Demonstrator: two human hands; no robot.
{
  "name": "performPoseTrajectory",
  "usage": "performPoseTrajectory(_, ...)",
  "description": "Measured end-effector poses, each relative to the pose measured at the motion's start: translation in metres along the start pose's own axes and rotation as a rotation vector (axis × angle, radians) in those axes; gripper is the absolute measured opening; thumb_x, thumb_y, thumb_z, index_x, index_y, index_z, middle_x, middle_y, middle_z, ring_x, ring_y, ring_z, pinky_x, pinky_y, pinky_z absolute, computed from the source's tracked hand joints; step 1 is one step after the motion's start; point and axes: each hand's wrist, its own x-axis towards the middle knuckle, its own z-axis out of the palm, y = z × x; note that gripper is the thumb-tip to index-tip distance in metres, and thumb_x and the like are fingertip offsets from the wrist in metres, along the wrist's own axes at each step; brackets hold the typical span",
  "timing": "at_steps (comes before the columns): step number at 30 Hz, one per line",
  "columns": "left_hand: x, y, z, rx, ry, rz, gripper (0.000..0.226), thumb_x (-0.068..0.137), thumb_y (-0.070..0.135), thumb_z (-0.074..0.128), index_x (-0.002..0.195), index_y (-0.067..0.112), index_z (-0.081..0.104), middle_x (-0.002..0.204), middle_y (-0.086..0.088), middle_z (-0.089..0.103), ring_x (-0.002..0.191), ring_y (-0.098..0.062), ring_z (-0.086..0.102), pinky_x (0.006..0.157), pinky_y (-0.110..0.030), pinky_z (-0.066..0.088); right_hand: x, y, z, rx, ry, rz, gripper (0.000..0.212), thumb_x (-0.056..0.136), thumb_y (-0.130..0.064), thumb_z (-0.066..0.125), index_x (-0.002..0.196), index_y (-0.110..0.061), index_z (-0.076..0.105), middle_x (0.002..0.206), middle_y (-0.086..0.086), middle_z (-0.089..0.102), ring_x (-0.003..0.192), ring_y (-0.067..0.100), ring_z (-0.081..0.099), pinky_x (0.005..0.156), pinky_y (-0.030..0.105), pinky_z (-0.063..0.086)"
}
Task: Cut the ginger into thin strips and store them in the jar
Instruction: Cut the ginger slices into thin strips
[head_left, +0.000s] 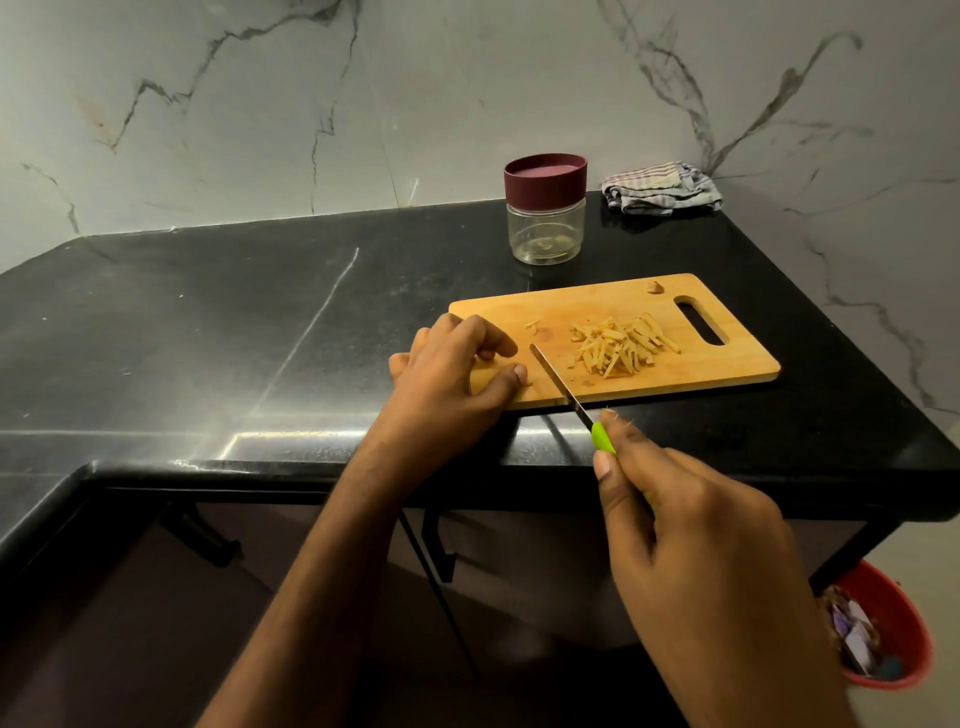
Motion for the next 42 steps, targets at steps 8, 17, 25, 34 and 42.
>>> performPoseTrajectory(8,0.0,0.002,-0.003,-0.051,0.008,-0.046,0.016,0.092,0.039,0.067,0.078,0.036,0.06,0.099,0.016,0.049,0.109,-0.01,0.043,0.091,-0.033,0.018,-0.002,-0.004,0.013,0.029,0.007,-0.041,0.041,0.091,-0.031,0.047,0.125,-0.012,0.063,0.071,-0.007,0.064,0.054,0.008,0.058,0.043,0.027,0.05)
performPoseTrajectory(17,0.003,0.004,-0.004,-0.065,-0.028,-0.027,0.023,0.092,0.036,0.068,0.072,0.036,0.056,0.094,0.017,0.048,0.107,-0.013,0.046,0.095,-0.038,0.023,0.0,-0.004,0.014,0.002,-0.014,-0.032,0.034,0.088,-0.024,0.058,0.119,-0.014,0.067,0.064,-0.006,0.061,0.05,0.013,0.057,0.04,0.03,0.046)
performPoseTrajectory(25,0.005,0.003,-0.003,-0.088,-0.025,-0.038,0.024,0.091,0.036,0.068,0.071,0.035,0.056,0.096,0.014,0.051,0.108,-0.014,0.048,0.094,-0.038,0.023,0.004,-0.001,0.007,-0.001,-0.03,-0.032,0.032,0.089,-0.033,0.052,0.114,-0.022,0.068,0.05,-0.009,0.052,0.044,0.006,0.052,0.038,0.026,0.042)
performPoseTrajectory(34,0.002,0.003,-0.001,-0.01,-0.002,0.01,0.015,0.093,0.039,0.063,0.085,0.04,0.051,0.095,0.015,0.049,0.101,-0.008,0.042,0.085,-0.033,0.02,-0.002,-0.01,-0.005,-0.194,-0.127,0.064,0.044,0.092,-0.047,0.039,0.136,-0.049,0.041,0.069,-0.01,0.041,0.056,0.005,0.045,0.046,0.021,0.039)
performPoseTrajectory(42,0.003,0.003,0.002,0.103,-0.088,0.134,0.027,0.102,0.031,0.047,0.112,0.054,0.059,0.102,0.015,0.037,0.105,-0.008,0.033,0.088,-0.034,0.018,-0.003,-0.011,-0.009,-0.225,-0.155,0.058,0.05,0.095,-0.052,0.026,0.143,-0.055,0.011,0.08,-0.011,0.04,0.067,0.005,0.049,0.056,0.019,0.045)
